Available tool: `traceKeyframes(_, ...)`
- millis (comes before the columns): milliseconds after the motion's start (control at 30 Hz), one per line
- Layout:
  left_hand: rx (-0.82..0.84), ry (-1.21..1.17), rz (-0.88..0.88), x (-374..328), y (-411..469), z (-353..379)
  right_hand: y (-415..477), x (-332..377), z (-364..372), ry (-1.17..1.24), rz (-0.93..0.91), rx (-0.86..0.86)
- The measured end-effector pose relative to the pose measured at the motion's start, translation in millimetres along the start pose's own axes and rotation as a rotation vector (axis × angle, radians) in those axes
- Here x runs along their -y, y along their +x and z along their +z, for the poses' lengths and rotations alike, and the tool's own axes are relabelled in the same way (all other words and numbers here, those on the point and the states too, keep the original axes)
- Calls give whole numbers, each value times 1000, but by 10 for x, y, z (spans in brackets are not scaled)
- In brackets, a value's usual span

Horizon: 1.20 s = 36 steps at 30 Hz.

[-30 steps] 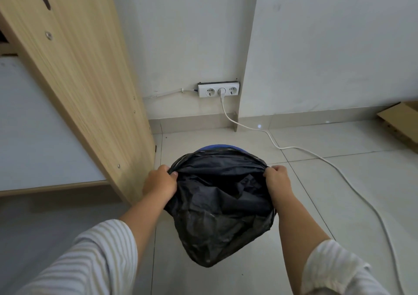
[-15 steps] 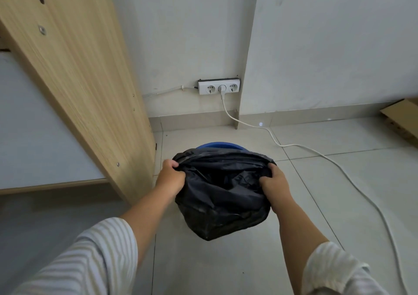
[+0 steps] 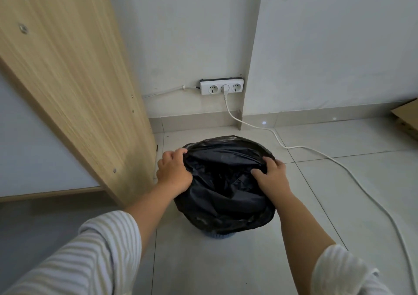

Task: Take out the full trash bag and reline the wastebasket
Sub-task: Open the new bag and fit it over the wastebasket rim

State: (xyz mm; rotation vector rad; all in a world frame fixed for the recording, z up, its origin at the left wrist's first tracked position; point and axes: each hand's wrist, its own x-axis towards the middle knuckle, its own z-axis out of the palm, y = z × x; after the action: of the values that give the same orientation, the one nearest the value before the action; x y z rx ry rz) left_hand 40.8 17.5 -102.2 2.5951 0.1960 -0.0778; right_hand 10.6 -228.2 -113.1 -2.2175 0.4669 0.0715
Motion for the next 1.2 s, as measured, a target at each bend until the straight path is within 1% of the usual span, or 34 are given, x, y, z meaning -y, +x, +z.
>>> traceKeyframes(67, -64, -63, 95, -3, 52, 51, 30, 10, 40, -104, -93, -144)
traceKeyframes(133, 0, -36, 174, 20, 113, 102, 82, 18, 73, -177, -210, -172)
traceKeyframes(200, 121, -50, 178, 20, 163, 114, 129, 41, 100, -235, -286, -73)
traceKeyframes(267, 204, -52, 165, -19, 207, 113, 170, 63, 124, -308, -299, 52)
traceKeyframes(400, 241, 23, 130, -91, 268, 127, 254, 80, 173, -435, -288, 144)
traceKeyframes(533, 289, -79, 93, -23, 358, 116, 318, 146, 177, -417, -230, 202)
traceKeyframes(567, 297, -117, 90, -2, 374, 110, 324, 165, 170, -361, -203, 203)
traceKeyframes(600, 291, -172, 86, 14, 384, 106, 329, 184, 155, -244, -156, 194)
traceKeyframes(633, 270, -252, 72, 28, 377, 107, 327, 208, 129, -67, -92, 175)
traceKeyframes(700, 157, -434, 10, 32, 347, 121, 316, 236, 84, 319, 42, 127)
traceKeyframes(733, 90, -498, -37, 24, 337, 124, 313, 229, 73, 425, 92, 92)
traceKeyframes(767, 32, -530, -84, 16, 335, 128, 319, 212, 69, 454, 124, 56)
traceKeyframes(833, -28, -545, -165, 44, 362, 148, 345, 163, 103, 417, 150, 5)
traceKeyframes(867, -20, -561, -200, 55, 387, 156, 355, 148, 130, 386, 139, -1)
traceKeyframes(933, 62, -610, -241, 98, 425, 176, 376, 133, 162, 238, 42, -6)
traceKeyframes(1000, 103, -626, -230, 139, 425, 189, 394, 138, 174, 21, -110, -2)
traceKeyframes(1067, 70, -582, -177, 166, 420, 183, 397, 141, 188, -145, -211, 33)
traceKeyframes(1133, 64, -380, -46, 186, 425, 157, 394, 157, 205, -267, -249, 107)
traceKeyframes(1167, 78, -261, 28, 193, 428, 154, 392, 166, 211, -304, -246, 148)
traceKeyframes(1200, 90, -194, 78, 210, 440, 158, 395, 176, 218, -328, -239, 184)
